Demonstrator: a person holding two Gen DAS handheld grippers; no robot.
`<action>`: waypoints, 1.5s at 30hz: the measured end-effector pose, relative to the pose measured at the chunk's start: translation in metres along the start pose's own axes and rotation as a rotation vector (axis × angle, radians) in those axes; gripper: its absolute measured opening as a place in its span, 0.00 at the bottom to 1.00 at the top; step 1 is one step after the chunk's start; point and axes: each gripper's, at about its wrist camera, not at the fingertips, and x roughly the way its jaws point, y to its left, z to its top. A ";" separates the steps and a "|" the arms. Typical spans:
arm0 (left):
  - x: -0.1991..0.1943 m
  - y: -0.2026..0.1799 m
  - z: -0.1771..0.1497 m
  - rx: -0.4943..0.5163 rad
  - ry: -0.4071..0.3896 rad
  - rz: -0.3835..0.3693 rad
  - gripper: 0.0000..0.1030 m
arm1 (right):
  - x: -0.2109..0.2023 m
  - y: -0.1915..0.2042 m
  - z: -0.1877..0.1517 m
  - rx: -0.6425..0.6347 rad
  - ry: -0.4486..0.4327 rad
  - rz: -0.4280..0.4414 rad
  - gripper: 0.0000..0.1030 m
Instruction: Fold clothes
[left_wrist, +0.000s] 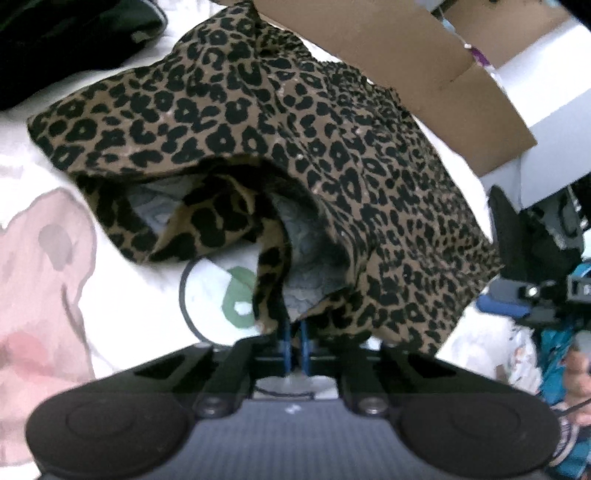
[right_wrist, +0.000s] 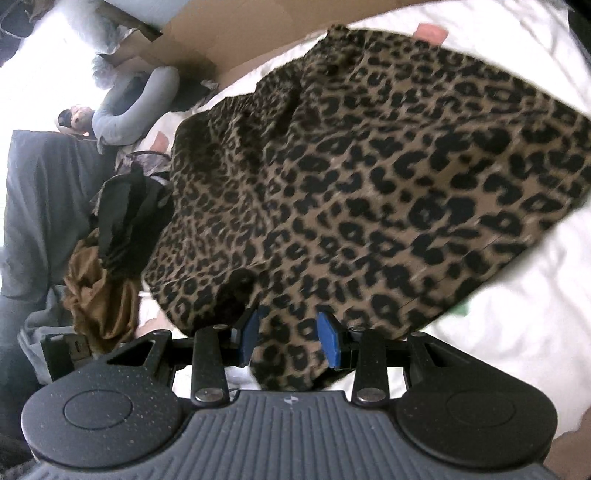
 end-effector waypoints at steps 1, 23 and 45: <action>-0.003 0.000 -0.001 -0.006 -0.004 -0.010 0.03 | 0.003 0.001 -0.001 0.015 0.012 0.018 0.41; 0.001 -0.007 -0.028 -0.033 0.018 -0.167 0.18 | 0.084 0.004 -0.047 0.322 0.230 0.193 0.44; 0.007 -0.037 -0.038 0.072 0.005 -0.258 0.03 | 0.105 -0.005 -0.057 0.437 0.214 0.231 0.13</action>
